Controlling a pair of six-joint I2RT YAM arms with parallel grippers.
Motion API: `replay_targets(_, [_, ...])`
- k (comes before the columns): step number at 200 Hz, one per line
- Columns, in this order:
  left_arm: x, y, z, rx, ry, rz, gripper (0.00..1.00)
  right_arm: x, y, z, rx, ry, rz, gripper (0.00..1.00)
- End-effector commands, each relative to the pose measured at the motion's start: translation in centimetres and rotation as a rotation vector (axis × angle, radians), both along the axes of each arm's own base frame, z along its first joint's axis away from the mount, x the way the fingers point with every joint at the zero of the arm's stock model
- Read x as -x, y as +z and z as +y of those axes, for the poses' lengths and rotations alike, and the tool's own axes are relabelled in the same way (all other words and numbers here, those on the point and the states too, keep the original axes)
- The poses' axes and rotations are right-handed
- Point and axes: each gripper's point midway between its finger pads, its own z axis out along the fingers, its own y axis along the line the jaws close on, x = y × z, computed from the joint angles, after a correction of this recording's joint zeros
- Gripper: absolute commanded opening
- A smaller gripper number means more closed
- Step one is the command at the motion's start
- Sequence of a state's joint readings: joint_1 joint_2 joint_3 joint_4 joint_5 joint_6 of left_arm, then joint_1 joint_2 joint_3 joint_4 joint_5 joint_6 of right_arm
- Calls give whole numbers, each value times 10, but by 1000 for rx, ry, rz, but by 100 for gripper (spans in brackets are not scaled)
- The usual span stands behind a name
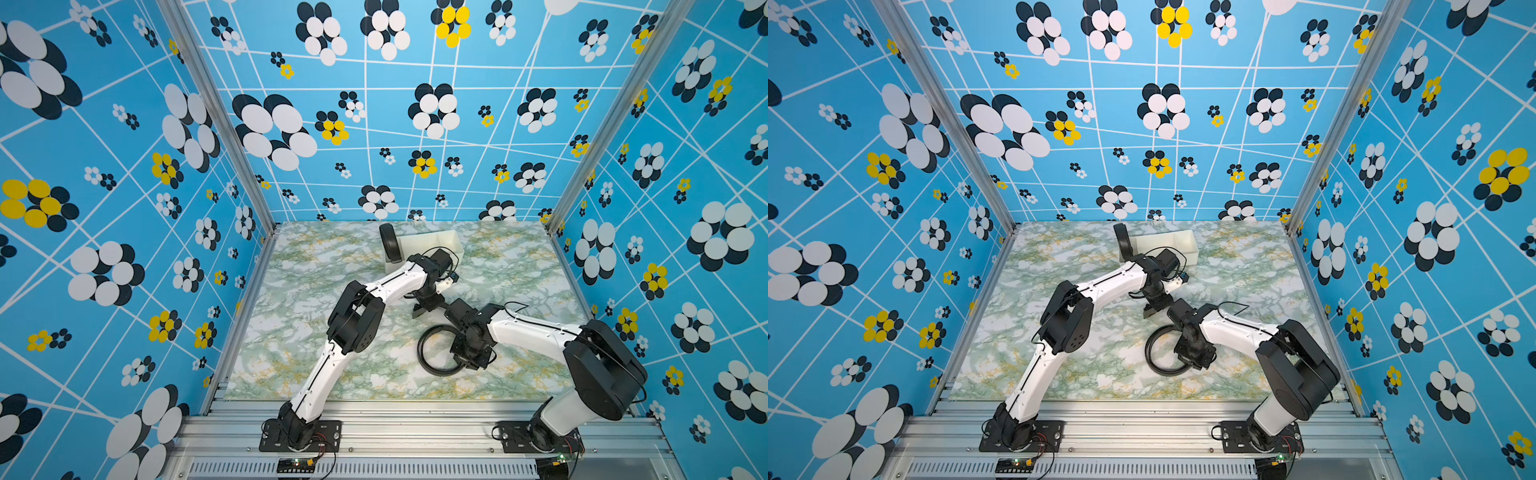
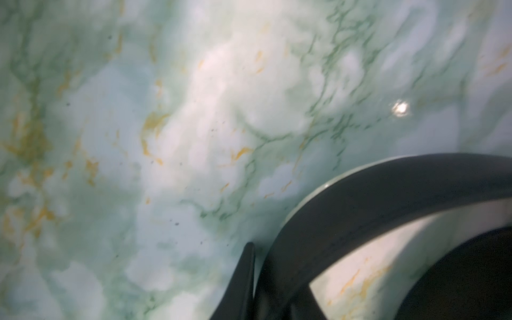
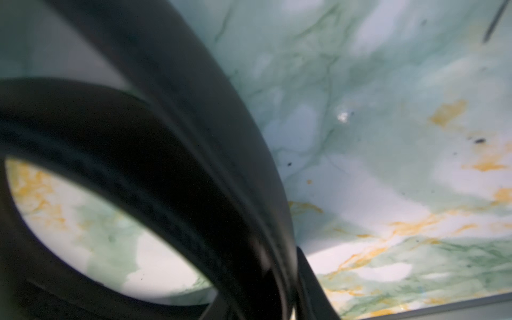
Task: Place the belts into the storage roll
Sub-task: Roll the belt at the center of the board.
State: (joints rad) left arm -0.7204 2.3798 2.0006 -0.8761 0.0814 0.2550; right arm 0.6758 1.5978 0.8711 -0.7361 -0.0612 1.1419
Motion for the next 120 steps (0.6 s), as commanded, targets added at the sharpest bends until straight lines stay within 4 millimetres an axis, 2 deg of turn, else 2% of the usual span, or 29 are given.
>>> replay_targets(1, [2, 10, 39, -48, 67, 9, 6, 3, -18, -27, 110, -56, 43, 29])
replay_targets(44, [29, 4, 98, -58, 188, 66, 5, -13, -18, -54, 159, -158, 30, 29])
replay_targets(82, [42, 7, 142, -58, 295, 69, 5, -26, -13, -84, 218, -213, 26, 29])
replay_targets(120, [53, 8, 182, -51, 397, 84, 5, -37, -12, -104, 232, -281, 8, 26])
